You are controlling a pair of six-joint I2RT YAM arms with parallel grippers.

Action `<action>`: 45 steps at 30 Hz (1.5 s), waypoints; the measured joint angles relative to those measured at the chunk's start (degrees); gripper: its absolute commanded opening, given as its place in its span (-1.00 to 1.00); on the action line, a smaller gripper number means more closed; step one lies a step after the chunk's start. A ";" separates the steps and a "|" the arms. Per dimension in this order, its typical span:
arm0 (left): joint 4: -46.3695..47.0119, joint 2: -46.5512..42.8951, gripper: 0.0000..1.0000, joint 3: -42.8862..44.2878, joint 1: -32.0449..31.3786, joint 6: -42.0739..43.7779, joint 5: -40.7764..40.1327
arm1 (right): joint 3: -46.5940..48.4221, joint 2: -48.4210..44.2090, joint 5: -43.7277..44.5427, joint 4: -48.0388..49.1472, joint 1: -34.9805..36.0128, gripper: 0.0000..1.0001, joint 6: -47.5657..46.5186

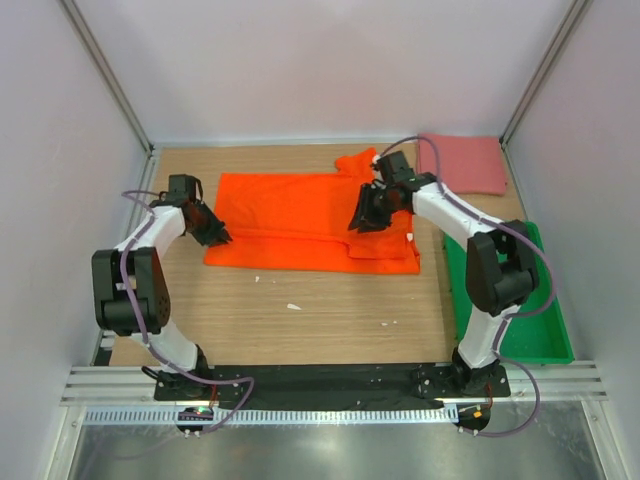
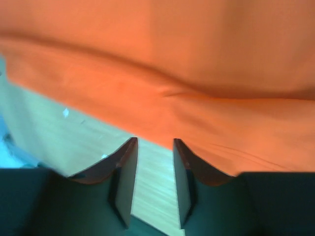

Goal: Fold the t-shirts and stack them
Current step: Fold the tshirt

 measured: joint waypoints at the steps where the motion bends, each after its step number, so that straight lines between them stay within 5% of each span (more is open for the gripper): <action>1: 0.39 1.81 -0.71 0.00 0.02 0.20 0.59 | 0.07 0.83 -1.49 0.92 1.64 -0.37 0.50; 4: 1.09 7.13 -0.74 0.33 0.28 1.53 1.77 | 0.50 5.07 -5.79 3.63 6.03 -0.71 1.66; 8: 1.51 10.73 -0.85 1.51 0.81 2.43 2.25 | 0.17 9.49 -9.16 6.12 7.13 -0.83 3.82; 14: 0.94 12.68 -0.96 1.40 2.36 2.49 1.14 | -3.93 10.38 -10.12 8.17 6.21 -0.84 4.48; 23: -1.44 8.04 -0.62 -1.81 3.45 2.56 2.29 | -9.79 9.68 -10.21 9.35 6.12 -0.83 4.83; 31: -0.90 11.04 -0.74 7.08 3.43 2.58 7.96 | -8.28 9.22 -10.27 9.35 6.25 -0.77 6.14; 45: 0.96 18.36 -0.73 6.80 4.52 2.54 10.29 | -1.16 17.51 -13.31 15.28 6.32 -0.80 11.74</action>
